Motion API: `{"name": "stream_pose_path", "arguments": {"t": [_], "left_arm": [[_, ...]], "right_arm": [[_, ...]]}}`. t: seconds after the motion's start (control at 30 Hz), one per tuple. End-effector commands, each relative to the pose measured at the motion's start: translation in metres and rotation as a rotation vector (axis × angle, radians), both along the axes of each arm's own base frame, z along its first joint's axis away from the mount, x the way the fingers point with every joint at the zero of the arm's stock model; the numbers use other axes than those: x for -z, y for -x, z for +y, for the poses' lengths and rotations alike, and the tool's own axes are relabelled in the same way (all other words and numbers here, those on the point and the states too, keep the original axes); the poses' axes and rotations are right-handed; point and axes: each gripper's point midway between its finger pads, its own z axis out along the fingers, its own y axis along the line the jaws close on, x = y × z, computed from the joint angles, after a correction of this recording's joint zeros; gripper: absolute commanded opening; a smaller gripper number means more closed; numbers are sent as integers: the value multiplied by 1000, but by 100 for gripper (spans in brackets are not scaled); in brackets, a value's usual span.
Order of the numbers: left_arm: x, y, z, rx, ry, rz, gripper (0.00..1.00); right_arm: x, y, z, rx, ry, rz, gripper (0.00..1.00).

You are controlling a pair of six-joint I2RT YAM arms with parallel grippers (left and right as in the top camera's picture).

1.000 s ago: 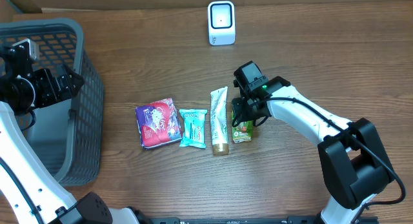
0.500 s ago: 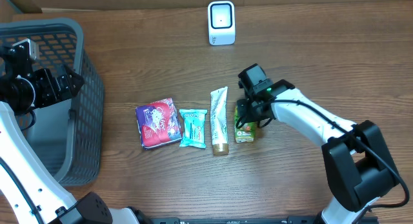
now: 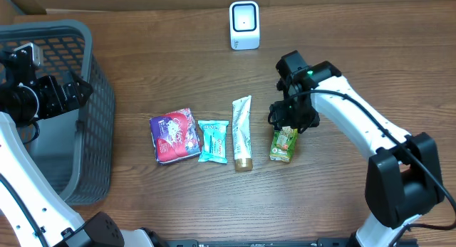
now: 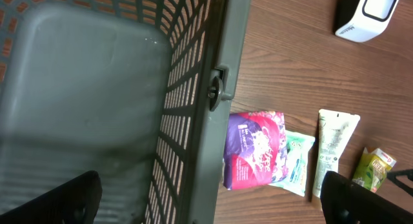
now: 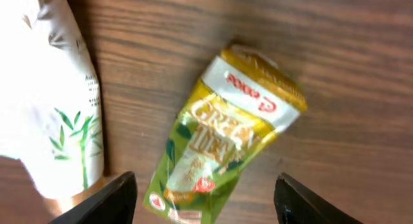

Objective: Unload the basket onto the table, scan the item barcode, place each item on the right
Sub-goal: 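Adjust the right gripper around the green tea carton and grasp it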

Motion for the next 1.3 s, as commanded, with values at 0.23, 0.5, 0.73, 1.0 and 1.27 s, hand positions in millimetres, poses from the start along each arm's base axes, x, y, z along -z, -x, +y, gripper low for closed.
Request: {"name": "stream_pose_path", "arguments": {"t": [0.23, 0.5, 0.73, 1.0, 1.27], "left_arm": [[2, -1, 0, 3, 0, 6, 100], [2, -1, 0, 3, 0, 6, 100], [2, -1, 0, 3, 0, 6, 100], [2, -1, 0, 3, 0, 6, 100], [2, -1, 0, 3, 0, 6, 100]], "right_arm": [[23, 15, -31, 218, -202, 144, 66], [50, 30, -12, 227, -377, 172, 66], [72, 34, -5, 248, -441, 135, 62], [75, 25, -4, 242, -458, 85, 41], [65, -3, -9, 254, -485, 1, 27]]}}
